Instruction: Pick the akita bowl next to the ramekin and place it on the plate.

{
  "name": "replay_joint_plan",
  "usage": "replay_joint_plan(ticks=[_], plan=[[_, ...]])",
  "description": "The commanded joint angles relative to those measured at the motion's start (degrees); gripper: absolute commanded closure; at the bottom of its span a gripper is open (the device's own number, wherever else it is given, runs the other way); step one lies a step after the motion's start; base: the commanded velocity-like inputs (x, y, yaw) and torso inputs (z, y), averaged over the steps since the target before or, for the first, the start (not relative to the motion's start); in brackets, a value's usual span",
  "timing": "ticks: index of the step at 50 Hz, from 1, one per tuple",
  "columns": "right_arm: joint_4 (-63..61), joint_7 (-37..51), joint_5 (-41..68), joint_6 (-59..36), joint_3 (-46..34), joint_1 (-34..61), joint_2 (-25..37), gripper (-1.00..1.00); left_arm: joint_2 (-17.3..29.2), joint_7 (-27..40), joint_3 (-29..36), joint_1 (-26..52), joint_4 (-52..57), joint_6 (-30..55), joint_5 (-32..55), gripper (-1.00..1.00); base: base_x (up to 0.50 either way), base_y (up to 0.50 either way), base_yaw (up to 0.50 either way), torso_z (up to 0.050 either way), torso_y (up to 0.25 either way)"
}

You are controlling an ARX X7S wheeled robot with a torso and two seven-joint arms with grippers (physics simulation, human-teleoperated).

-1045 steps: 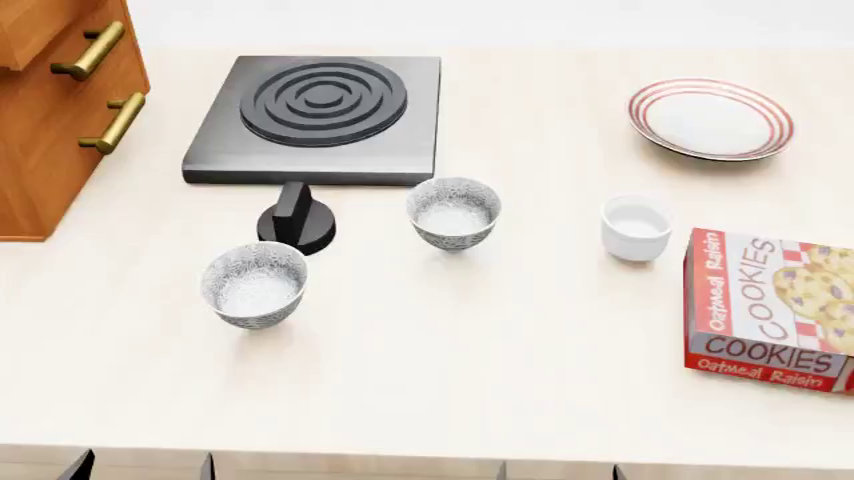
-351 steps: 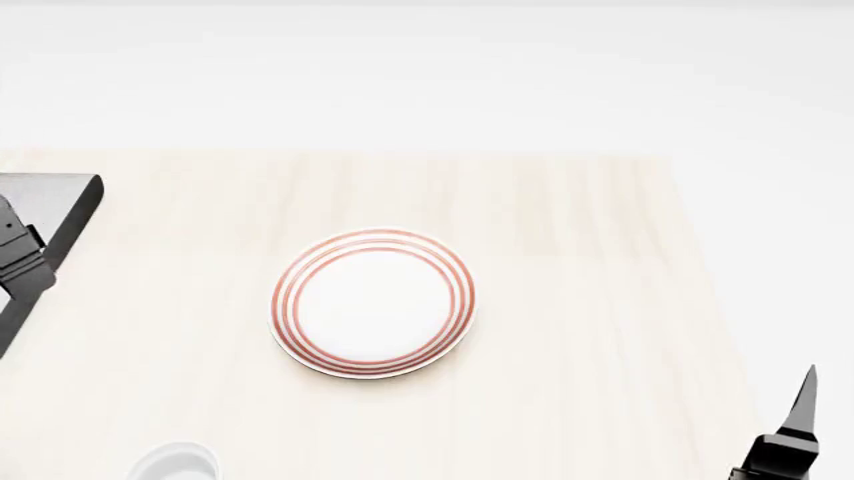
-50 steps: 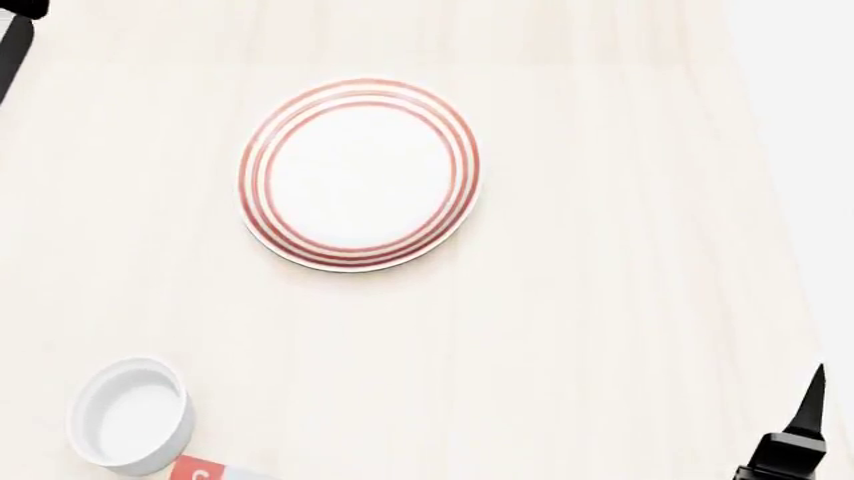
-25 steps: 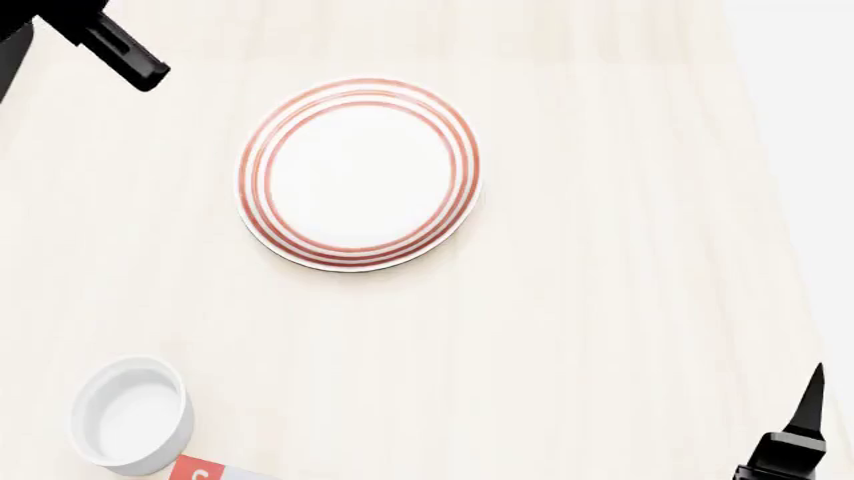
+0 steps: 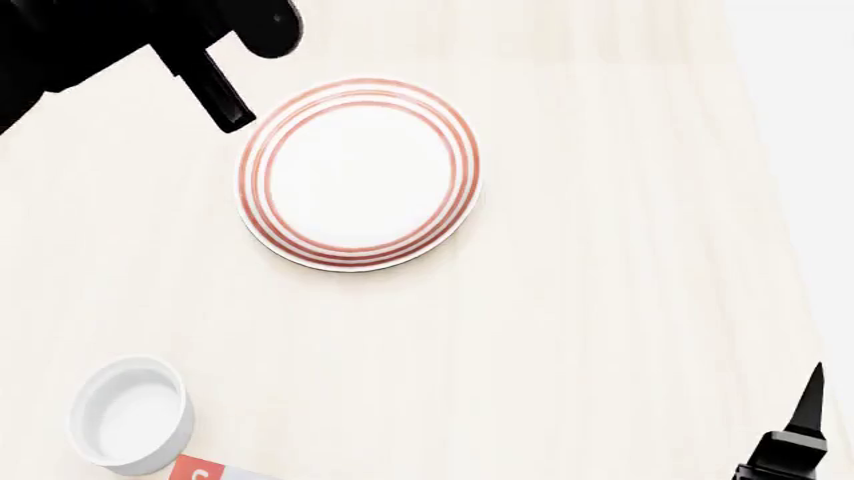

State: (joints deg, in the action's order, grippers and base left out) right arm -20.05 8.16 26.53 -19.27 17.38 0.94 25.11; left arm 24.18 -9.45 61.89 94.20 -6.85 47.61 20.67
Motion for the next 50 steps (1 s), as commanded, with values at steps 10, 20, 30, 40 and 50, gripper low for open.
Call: replay_joint_plan(ticks=[10, 20, 30, 40, 50], plan=[[0.27, -0.05, 0.67, -0.06, -0.03, 0.15, 0.03, -1.00, -6.14, -7.91, 5.93, 1.84, -12.09, -11.53, -4.16, 1.00, 0.00, 0.00, 0.00, 0.000, 0.001], [0.60, -0.12, 0.79, 0.03, -0.16, 0.43, 0.15, -1.00, -7.82, -10.49, 7.41, 1.11, -16.23, -15.28, -4.57, 1.00, 0.00, 0.00, 0.00, 0.000, 0.001], [0.83, -0.07, 0.84, 0.26, -0.20, 0.44, 0.10, -1.00, -8.90, -14.45, 9.53, 0.94, -20.96, -20.03, -5.46, 1.00, 0.00, 0.00, 0.00, 0.000, 0.000], [0.63, 0.05, 1.14, 0.13, -0.16, 0.38, 0.14, -1.00, -9.52, -18.05, 10.99, 0.37, -23.63, -21.60, -5.15, 1.00, 0.00, 0.00, 0.00, 0.000, 0.001], [-0.21, 0.35, 1.60, -0.37, 0.06, 0.02, 0.34, -1.00, -8.20, -20.89, 12.32, 0.20, -21.15, -21.15, -4.75, 1.00, 0.00, 0.00, 0.00, 0.000, 0.000]])
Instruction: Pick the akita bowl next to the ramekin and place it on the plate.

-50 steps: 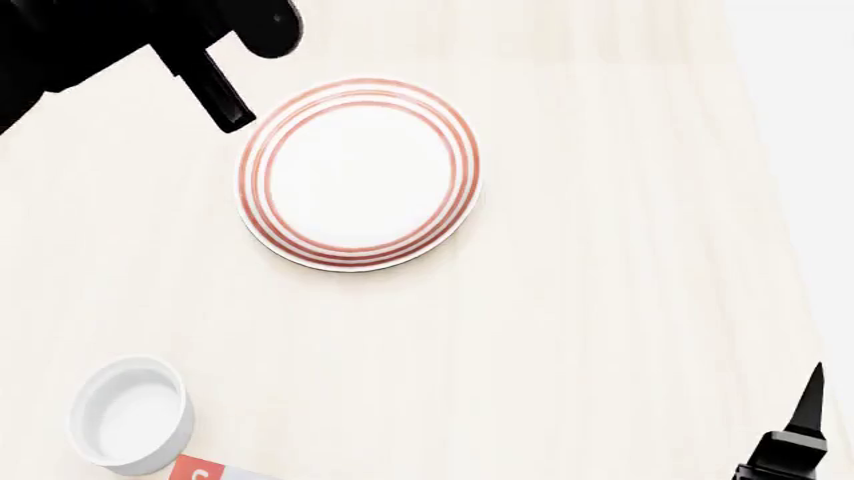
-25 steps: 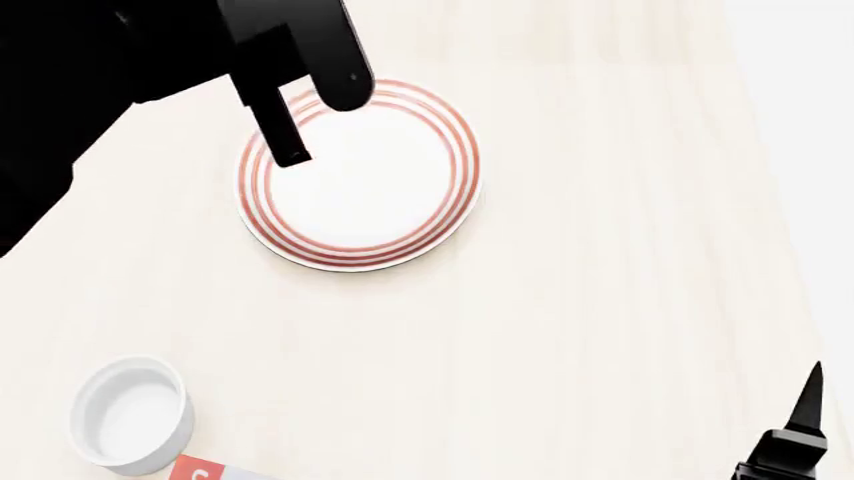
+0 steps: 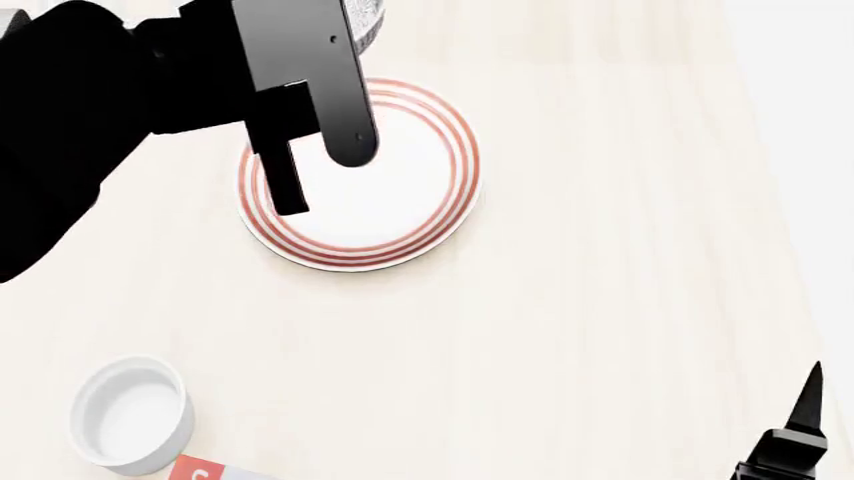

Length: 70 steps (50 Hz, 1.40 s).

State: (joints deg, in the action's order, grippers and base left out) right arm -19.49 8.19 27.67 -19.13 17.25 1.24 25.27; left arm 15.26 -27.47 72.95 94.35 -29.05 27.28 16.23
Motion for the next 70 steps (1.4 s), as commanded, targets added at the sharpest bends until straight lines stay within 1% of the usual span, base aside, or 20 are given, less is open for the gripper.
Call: replay_joint_plan(ticks=[1, 15, 19, 26, 29, 35, 56, 68, 70], plan=[[-0.44, 0.19, 0.37, -0.23, 0.15, -0.25, 0.12, -1.00, 0.72, -2.94, 1.43, 0.00, 1.09, -1.00, -0.45, 1.00, 0.00, 0.00, 0.00, 0.000, 0.000], [-0.28, 0.26, 0.36, -0.01, -0.04, -0.22, 0.13, -1.00, -0.28, -3.88, 2.26, -1.22, -1.32, -2.53, -0.68, 1.00, 0.00, 0.00, 0.00, 0.000, 0.001], [-0.31, 0.33, 0.43, -0.08, -0.10, -0.17, 0.13, -1.00, -1.48, -3.99, 2.27, -1.89, -4.34, -4.16, -0.80, 1.00, 0.00, 0.00, 0.00, 0.000, 0.000], [-0.25, 0.26, 0.49, 0.09, -0.09, -0.32, 0.18, -1.00, -1.40, -3.88, 2.27, -2.89, -4.16, -3.20, -0.29, 1.00, 0.00, 0.00, 0.00, 0.000, 0.000], [-0.15, 0.26, 0.51, 0.12, -0.11, -0.26, 0.21, -1.00, -2.10, -4.20, 2.30, -2.92, -5.89, -4.22, -0.41, 1.00, 0.00, 0.00, 0.00, 0.000, 0.003], [-0.49, 0.41, 0.75, -0.23, -0.08, -0.27, 0.38, -1.00, -2.20, -3.76, 2.12, -3.38, -5.43, -3.78, -0.15, 1.00, 0.00, 0.00, 0.00, 0.000, 0.000], [0.50, 0.23, 0.41, 0.71, -0.47, -0.12, 0.25, -1.00, -4.18, -3.18, 2.58, -5.55, -10.00, -6.47, -0.67, 1.00, 0.00, 0.00, 0.00, 0.000, 0.000], [-0.20, 0.63, 0.79, 0.16, -0.36, -0.26, 0.48, -1.00, -4.61, -2.23, 2.53, -6.67, -9.84, -5.86, -0.52, 1.00, 0.00, 0.00, 0.00, 0.000, 0.000], [-0.24, 0.62, 0.88, 0.14, -0.31, -0.30, 0.52, -1.00, -5.17, -2.41, 2.47, -6.60, -11.31, -6.60, -0.59, 1.00, 0.00, 0.00, 0.00, 0.000, 0.000]])
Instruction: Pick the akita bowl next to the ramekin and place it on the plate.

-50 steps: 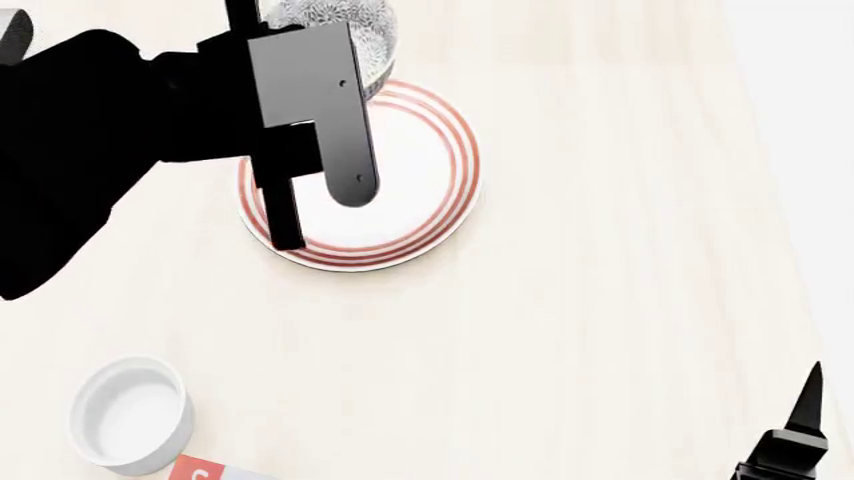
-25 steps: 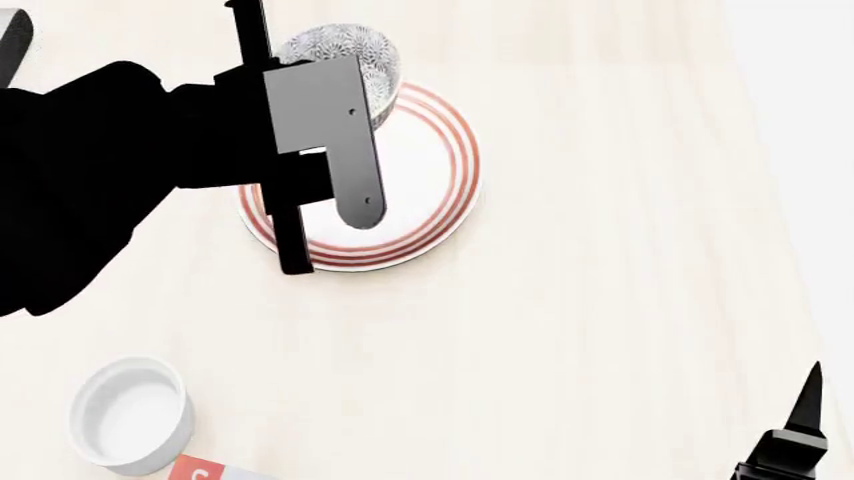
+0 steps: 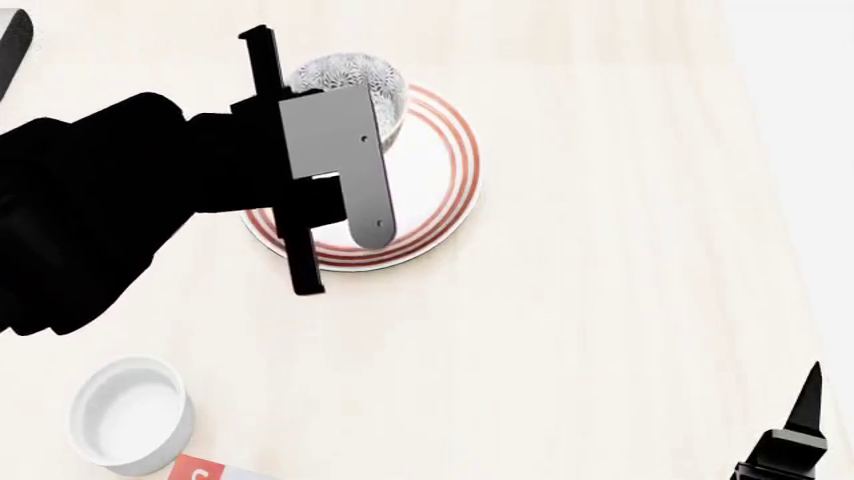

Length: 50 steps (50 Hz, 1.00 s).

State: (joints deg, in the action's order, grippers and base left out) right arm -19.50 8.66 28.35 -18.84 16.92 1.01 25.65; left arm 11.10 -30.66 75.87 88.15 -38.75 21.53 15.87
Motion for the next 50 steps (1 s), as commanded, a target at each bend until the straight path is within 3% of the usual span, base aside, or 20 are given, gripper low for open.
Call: replay_joint_plan(ticks=[1, 24, 50], plan=[[-0.13, 0.09, 0.17, -0.07, 0.01, -0.09, 0.15, -1.00, -1.13, 0.76, -0.47, -0.37, -1.96, -1.02, -0.26, 1.00, 0.00, 0.00, 0.00, 0.000, 0.010], [-0.20, 0.24, 0.33, 0.02, -0.11, -0.24, 0.31, -1.00, -4.24, 3.13, -1.32, 0.30, -11.69, -5.21, -1.56, 1.00, 0.00, 0.00, 0.00, 0.001, 0.000], [-0.21, 0.49, 0.54, 0.00, -0.26, -0.21, 0.49, -1.00, -4.10, 3.29, -1.26, 0.21, -11.43, -5.16, -1.63, 1.00, 0.00, 0.00, 0.00, 0.000, -0.022]])
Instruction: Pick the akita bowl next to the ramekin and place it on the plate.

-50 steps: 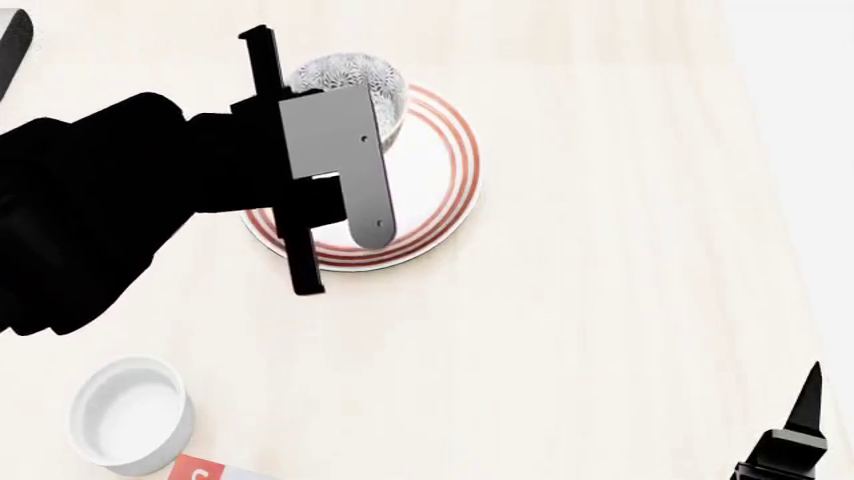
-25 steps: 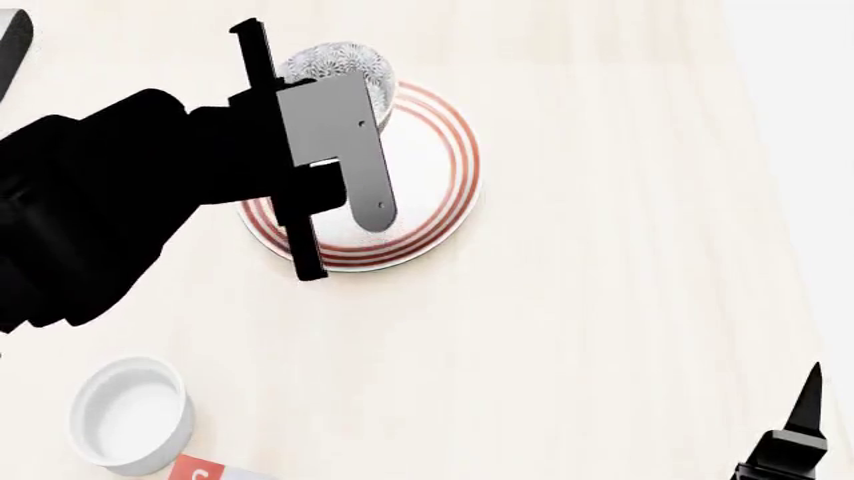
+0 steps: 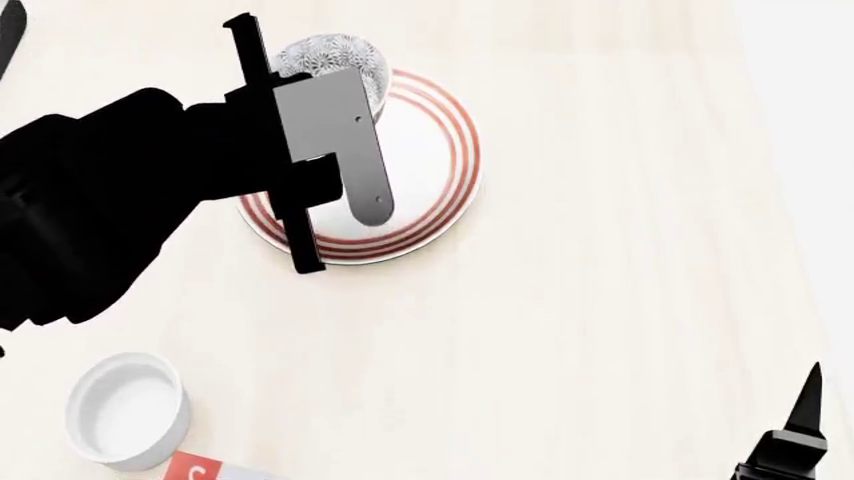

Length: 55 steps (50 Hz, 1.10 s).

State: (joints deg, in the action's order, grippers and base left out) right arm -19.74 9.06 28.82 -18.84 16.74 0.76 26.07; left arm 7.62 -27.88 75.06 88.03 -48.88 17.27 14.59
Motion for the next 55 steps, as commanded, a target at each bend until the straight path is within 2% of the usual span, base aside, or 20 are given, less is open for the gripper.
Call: replay_joint_plan(ticks=[1, 55], plan=[[-0.08, 0.13, 0.13, -0.09, -0.10, 0.03, 0.09, -1.00, -0.54, 0.49, -0.40, 0.31, -1.19, -0.92, -0.38, 1.00, 0.00, 0.00, 0.00, 0.000, 0.000], [0.25, 0.39, 0.34, 0.45, -0.40, -0.11, 0.32, -1.00, -0.07, 0.69, 0.41, -0.47, -0.29, -2.00, -1.16, 1.00, 0.00, 0.00, 0.00, 0.000, -0.004]])
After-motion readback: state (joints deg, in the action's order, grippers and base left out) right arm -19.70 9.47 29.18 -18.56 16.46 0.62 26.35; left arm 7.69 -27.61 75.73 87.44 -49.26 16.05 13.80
